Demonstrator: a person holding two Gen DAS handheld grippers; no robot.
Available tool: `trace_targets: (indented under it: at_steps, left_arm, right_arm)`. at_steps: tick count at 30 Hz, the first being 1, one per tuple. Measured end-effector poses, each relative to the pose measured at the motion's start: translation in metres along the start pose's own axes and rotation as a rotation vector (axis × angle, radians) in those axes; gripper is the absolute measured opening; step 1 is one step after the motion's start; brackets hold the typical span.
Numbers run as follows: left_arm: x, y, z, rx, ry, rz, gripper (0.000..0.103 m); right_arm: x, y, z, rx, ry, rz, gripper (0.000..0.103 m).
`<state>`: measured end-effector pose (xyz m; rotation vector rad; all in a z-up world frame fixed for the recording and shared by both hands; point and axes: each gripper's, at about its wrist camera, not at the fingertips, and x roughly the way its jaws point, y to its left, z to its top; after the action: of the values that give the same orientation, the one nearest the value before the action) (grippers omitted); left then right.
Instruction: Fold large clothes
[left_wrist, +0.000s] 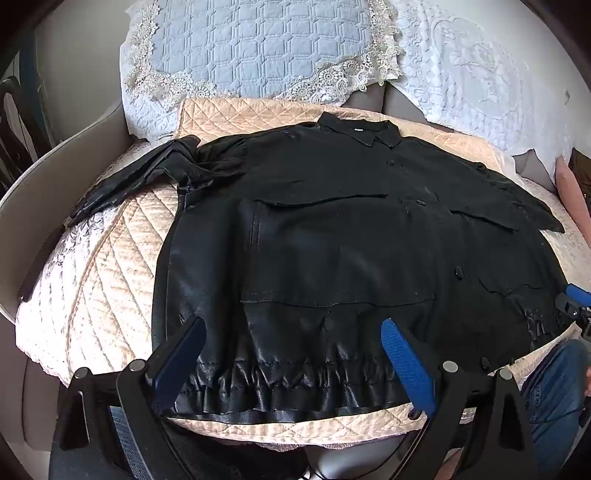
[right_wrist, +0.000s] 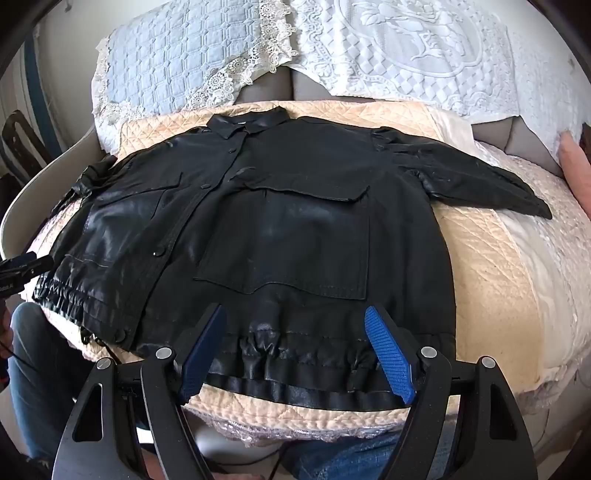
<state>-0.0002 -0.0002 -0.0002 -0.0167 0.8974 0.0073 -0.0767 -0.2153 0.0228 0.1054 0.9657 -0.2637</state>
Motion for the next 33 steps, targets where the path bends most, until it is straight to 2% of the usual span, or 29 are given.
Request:
trace_targets:
  at_steps: [4,33]
  left_arm:
    - [0.002,-0.001,0.002,0.003,0.021,-0.007,0.097]
    - [0.003,0.004,-0.004,-0.001,0.022,-0.018,0.097]
  right_arm:
    - [-0.002,-0.001,0.001,0.001,-0.004,0.002,0.078]
    - [0.004,0.008,0.003,-0.017,0.003,0.004,0.078]
